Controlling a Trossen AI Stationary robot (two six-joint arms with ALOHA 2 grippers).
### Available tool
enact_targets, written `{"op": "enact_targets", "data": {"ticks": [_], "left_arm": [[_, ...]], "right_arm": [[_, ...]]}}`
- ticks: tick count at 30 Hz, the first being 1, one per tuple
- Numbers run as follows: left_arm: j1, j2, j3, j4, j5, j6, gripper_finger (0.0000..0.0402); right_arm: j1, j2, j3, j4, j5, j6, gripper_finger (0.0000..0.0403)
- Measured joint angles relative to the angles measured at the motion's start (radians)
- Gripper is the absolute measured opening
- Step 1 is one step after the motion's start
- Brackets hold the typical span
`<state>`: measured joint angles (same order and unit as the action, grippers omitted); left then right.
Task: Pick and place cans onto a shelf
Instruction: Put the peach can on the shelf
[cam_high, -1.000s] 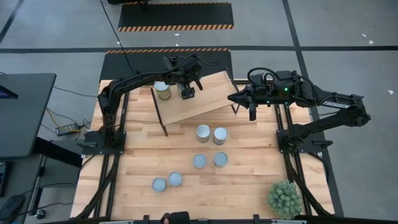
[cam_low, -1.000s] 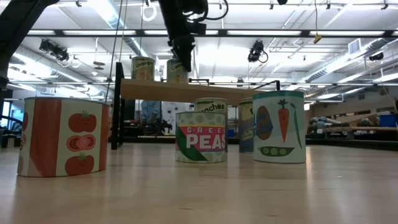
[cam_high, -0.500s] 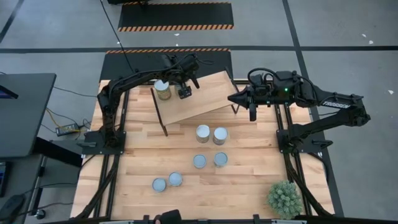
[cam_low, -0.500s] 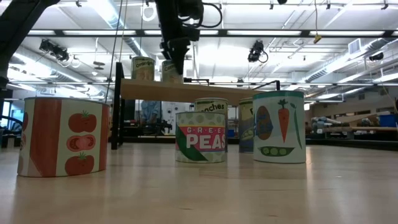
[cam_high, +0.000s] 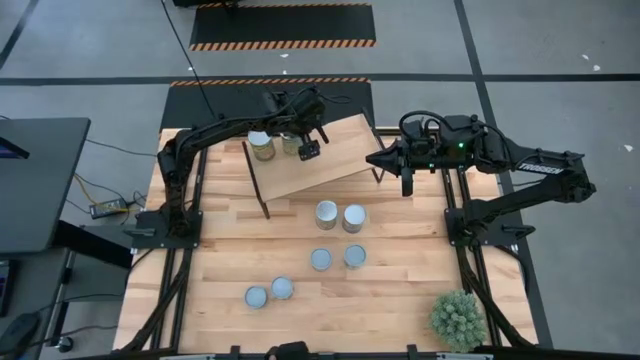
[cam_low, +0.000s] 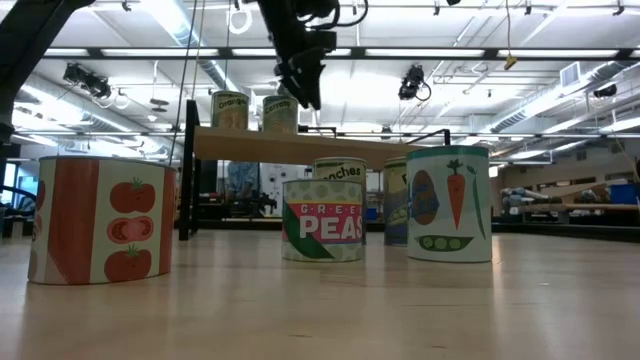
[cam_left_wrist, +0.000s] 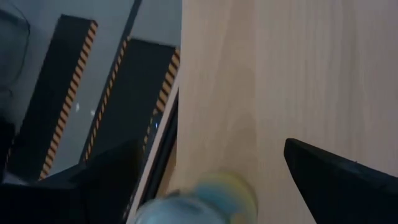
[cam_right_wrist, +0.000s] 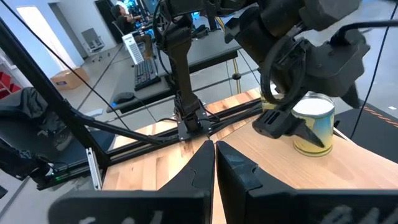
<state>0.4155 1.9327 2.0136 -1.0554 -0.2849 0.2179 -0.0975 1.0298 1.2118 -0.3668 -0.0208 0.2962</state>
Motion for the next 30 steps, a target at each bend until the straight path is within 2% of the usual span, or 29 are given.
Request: {"op": "enact_targets", "data": {"ticks": [5, 10, 14, 30], "left_arm": [[0.033, 0.014, 0.000, 0.052, 0.007, -0.073, 0.0396], [0.042, 0.024, -0.002, 0.052, -0.119, -0.105, 0.0396], [0.041, 0.026, -0.002, 0.041, -0.178, -0.139, 0.0396], [0.048, 0.026, -0.001, -0.014, -0.209, -0.169, 0.0396]], "right_arm": [[0.000, 0.000, 0.000, 0.000, 0.000, 0.000, 0.0022], [0.000, 0.000, 0.000, 0.020, 0.002, 0.000, 0.0022], [0.000, 0.000, 0.000, 0.038, 0.007, -0.001, 0.0022], [0.000, 0.000, 0.000, 0.037, 0.008, 0.000, 0.0022]]}}
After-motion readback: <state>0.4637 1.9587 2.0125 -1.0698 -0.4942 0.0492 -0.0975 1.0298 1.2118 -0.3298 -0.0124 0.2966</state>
